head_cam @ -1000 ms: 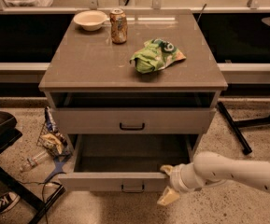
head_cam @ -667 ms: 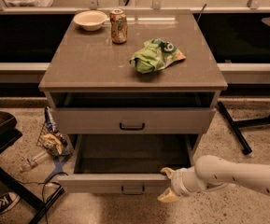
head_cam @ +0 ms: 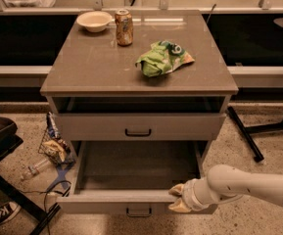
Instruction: Open middle drawer
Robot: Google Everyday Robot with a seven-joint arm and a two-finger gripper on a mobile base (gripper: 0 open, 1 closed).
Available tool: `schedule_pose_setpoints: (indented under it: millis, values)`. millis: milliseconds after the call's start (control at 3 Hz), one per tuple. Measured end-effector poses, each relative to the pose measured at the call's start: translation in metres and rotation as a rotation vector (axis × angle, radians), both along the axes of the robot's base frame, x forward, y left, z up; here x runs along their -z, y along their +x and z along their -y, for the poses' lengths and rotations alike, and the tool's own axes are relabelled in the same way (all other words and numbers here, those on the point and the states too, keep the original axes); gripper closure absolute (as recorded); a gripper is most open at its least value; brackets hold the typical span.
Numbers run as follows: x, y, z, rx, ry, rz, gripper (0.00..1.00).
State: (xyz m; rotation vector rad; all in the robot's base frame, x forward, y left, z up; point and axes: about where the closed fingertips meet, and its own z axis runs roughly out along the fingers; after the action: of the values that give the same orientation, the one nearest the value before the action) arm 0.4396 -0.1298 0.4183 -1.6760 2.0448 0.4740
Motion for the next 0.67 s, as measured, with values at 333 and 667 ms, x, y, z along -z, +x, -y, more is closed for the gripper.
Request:
schedule_pose_setpoints:
  millis: [333,667]
  values:
    - [-0.004,-0.0237,0.0085,0.027,-0.024,-0.009,1.0]
    - [-0.004,-0.023,0.007,0.027,-0.024,-0.009,1.0]
